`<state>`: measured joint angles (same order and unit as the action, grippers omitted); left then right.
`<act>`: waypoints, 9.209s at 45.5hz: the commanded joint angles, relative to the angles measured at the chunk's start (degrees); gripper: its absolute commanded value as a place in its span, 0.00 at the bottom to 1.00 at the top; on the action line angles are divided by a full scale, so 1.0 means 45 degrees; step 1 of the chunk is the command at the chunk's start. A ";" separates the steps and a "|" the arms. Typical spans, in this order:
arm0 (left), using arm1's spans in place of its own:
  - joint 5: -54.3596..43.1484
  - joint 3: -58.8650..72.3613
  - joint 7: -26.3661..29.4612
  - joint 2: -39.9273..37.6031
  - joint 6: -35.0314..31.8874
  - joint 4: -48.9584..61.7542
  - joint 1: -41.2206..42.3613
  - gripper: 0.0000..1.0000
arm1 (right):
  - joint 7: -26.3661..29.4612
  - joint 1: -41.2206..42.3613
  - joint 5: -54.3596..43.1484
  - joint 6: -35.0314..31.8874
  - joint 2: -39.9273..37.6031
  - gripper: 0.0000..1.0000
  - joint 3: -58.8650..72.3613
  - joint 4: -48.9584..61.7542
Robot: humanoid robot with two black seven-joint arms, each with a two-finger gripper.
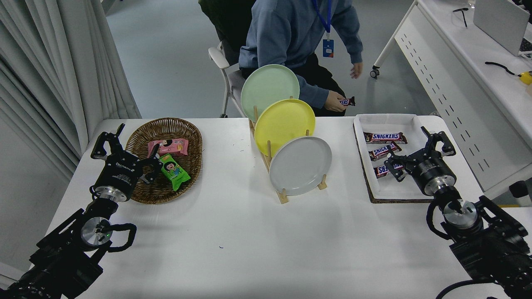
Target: Place the plate on the table
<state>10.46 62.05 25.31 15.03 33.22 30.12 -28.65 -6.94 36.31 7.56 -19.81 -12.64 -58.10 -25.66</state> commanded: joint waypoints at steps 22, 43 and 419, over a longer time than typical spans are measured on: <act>0.0000 0.0000 0.0000 0.0000 0.0000 -0.0013 0.0000 1.00 | 0.0000 -0.0062 0.0000 0.0007 0.0073 1.00 0.0020 0.0000; 0.0000 0.0000 0.0000 0.0000 0.0000 0.0006 0.0000 1.00 | 0.0020 0.0387 -0.0117 0.0027 0.0015 1.00 0.0058 0.0000; 0.0000 0.0000 0.0000 0.0000 0.0000 0.0006 0.0000 1.00 | 0.7832 1.1463 0.7714 1.4402 -0.0454 0.00 0.9511 -0.6289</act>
<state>10.46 62.05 25.31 15.03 33.22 30.12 -28.66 28.11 88.58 38.26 38.29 -16.88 -14.59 -53.14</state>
